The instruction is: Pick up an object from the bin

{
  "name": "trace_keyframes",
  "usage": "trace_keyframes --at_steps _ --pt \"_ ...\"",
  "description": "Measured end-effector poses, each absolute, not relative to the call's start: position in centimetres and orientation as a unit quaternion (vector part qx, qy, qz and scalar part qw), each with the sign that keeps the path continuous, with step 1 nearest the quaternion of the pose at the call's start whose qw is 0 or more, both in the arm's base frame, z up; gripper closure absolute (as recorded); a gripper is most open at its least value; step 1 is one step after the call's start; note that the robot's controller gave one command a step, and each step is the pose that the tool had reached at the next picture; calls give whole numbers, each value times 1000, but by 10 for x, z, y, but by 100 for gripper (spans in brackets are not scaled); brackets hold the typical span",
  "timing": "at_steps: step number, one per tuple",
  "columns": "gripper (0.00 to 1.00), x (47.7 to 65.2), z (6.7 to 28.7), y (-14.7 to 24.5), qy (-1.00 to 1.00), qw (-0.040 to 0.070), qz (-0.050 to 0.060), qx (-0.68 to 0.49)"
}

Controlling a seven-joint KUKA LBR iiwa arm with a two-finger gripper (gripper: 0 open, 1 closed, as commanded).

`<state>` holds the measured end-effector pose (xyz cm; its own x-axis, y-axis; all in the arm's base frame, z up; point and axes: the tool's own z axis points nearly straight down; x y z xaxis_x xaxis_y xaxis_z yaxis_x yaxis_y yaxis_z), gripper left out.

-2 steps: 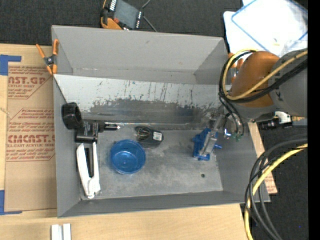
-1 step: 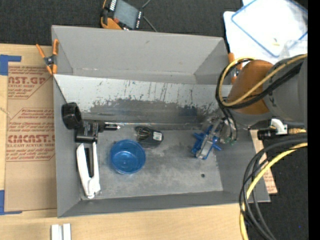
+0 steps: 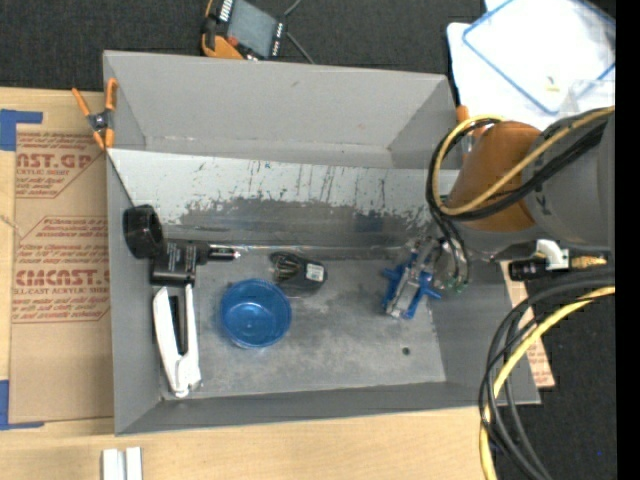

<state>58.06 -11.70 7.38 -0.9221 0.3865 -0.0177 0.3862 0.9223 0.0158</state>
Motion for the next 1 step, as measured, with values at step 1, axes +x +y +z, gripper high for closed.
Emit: trace_keyframes --at_steps 1 --pt "100 581 74 -117 980 10 6 197"
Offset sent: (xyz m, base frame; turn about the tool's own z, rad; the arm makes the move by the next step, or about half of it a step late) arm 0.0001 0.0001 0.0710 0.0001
